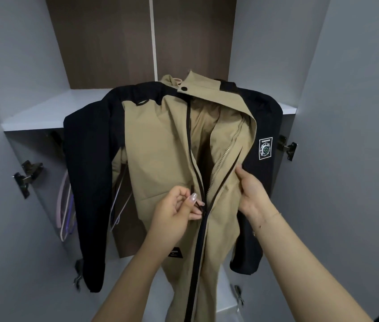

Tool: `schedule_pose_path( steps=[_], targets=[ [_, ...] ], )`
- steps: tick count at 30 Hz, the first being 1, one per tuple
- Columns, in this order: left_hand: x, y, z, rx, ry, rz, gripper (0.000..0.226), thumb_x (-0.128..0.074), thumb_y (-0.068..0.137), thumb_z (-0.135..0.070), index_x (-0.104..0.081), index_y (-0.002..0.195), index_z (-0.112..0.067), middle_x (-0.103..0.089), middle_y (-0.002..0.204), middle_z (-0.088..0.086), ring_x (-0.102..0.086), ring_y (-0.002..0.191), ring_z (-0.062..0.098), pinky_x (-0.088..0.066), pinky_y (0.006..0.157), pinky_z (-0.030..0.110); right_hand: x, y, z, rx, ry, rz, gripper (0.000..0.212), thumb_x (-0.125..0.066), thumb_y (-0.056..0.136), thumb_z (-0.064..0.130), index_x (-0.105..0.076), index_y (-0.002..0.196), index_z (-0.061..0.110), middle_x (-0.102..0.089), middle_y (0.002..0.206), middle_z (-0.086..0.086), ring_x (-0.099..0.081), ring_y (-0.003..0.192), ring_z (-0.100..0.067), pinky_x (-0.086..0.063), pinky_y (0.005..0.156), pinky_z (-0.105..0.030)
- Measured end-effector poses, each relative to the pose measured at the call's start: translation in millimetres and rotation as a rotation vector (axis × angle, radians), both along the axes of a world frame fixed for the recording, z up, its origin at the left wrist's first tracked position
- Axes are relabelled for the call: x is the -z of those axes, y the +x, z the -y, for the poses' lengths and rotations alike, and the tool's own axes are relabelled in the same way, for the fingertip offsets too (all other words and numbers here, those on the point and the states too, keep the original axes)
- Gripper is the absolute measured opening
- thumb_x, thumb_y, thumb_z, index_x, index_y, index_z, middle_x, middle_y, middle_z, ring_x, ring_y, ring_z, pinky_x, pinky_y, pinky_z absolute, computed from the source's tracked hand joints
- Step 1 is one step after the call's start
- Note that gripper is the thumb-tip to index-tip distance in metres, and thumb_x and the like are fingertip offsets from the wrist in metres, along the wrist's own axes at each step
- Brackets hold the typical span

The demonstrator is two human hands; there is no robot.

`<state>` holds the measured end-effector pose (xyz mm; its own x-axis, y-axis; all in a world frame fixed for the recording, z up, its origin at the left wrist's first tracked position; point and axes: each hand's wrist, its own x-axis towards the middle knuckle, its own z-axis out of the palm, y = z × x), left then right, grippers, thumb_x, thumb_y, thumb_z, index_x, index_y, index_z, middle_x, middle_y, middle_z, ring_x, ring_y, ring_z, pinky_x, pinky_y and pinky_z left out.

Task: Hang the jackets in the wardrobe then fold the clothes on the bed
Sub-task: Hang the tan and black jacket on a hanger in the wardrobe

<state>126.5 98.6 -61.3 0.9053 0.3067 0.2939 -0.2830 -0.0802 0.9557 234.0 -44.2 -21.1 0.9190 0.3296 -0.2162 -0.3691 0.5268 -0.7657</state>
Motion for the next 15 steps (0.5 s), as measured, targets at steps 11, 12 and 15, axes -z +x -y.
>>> schedule_pose_path(
  steps=[11,12,15],
  targets=[
    [-3,11,6,0.005,0.181,-0.020,0.013,-0.060,0.095,-0.011,-0.061,0.085,-0.019,-0.070,0.074,-0.008,-0.069,0.071,0.009,-0.056,0.066,0.019,87,-84,15,0.103,-0.792,0.778,0.043,-0.069,0.078,0.057,-0.066,0.086,0.015,-0.070,0.079,-0.002,-0.066,0.068,-0.013,-0.055,0.060,-0.034],
    [-6,12,7,0.014,0.222,-0.009,0.013,-0.060,0.095,-0.012,-0.061,0.085,-0.019,-0.069,0.073,-0.009,-0.069,0.070,0.007,-0.055,0.066,0.017,89,-82,12,0.129,-0.824,0.790,0.042,-0.069,0.082,0.051,-0.063,0.078,0.010,-0.066,0.071,-0.005,-0.062,0.063,-0.016,-0.051,0.059,-0.037],
    [-13,16,10,-0.036,0.453,0.045,0.015,-0.059,0.096,-0.013,-0.059,0.084,-0.022,-0.068,0.073,-0.007,-0.065,0.070,0.002,-0.051,0.067,0.013,90,-75,9,0.142,-0.799,0.911,0.031,-0.066,0.091,0.033,-0.052,0.066,0.021,-0.053,0.058,0.008,-0.050,0.054,-0.009,-0.039,0.054,-0.020]
  ],
)
